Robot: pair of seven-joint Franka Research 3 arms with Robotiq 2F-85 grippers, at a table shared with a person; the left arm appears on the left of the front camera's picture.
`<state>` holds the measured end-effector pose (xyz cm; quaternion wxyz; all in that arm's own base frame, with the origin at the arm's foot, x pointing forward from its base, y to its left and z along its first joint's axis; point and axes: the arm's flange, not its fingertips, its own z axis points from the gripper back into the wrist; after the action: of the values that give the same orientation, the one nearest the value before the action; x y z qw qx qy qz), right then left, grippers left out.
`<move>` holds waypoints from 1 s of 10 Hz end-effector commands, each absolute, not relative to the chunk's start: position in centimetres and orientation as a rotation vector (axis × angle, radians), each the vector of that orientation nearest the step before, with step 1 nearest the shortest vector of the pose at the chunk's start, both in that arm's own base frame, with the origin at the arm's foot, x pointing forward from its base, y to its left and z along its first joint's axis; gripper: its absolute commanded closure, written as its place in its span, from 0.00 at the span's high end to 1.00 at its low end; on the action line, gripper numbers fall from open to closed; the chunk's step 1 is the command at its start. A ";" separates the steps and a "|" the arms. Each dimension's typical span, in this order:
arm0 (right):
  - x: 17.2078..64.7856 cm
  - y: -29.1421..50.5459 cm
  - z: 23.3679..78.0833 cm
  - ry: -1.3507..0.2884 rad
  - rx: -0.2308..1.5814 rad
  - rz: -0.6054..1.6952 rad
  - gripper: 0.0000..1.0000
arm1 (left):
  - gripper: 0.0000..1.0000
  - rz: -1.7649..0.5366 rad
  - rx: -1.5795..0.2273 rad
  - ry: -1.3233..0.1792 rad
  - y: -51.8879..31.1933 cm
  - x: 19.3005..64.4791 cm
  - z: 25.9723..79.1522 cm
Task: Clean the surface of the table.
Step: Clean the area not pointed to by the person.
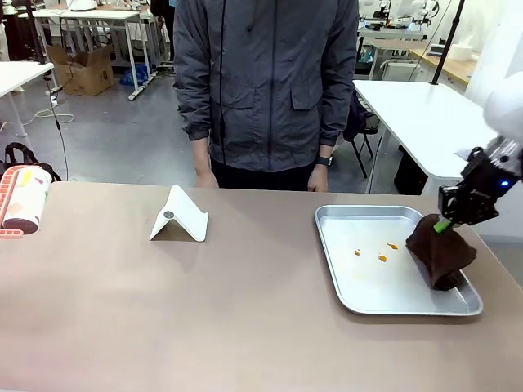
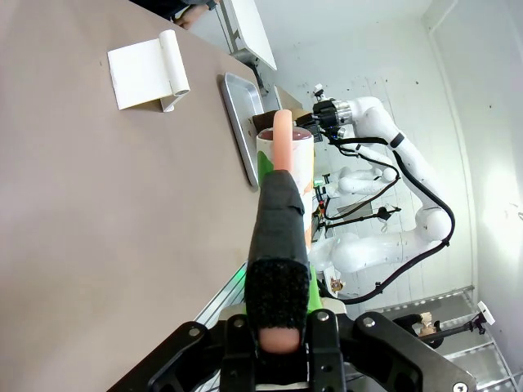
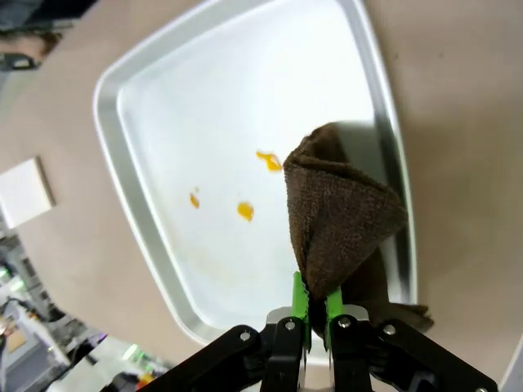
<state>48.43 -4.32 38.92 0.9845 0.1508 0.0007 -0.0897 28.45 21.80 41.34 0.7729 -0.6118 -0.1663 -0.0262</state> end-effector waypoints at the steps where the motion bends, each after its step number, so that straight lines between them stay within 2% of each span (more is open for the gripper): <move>1: 50.4 -3.3 37.0 -0.078 0.270 -0.189 0.00 | 0.21 -0.042 -1.328 -0.358 21.7 28.3 41.7; 4: 52.6 -0.6 32.6 -0.130 0.342 -0.151 0.00 | 0.21 -0.042 -1.328 -0.358 21.7 28.3 41.7; 10: 53.4 4.3 29.0 0.023 0.602 -0.004 0.00 | 0.21 -0.042 -1.328 -0.358 21.7 28.3 41.7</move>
<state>53.12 3.97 29.61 0.9623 0.2709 0.0019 -0.0227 28.44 21.82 41.33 0.7729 -0.6118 -0.1664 -0.0259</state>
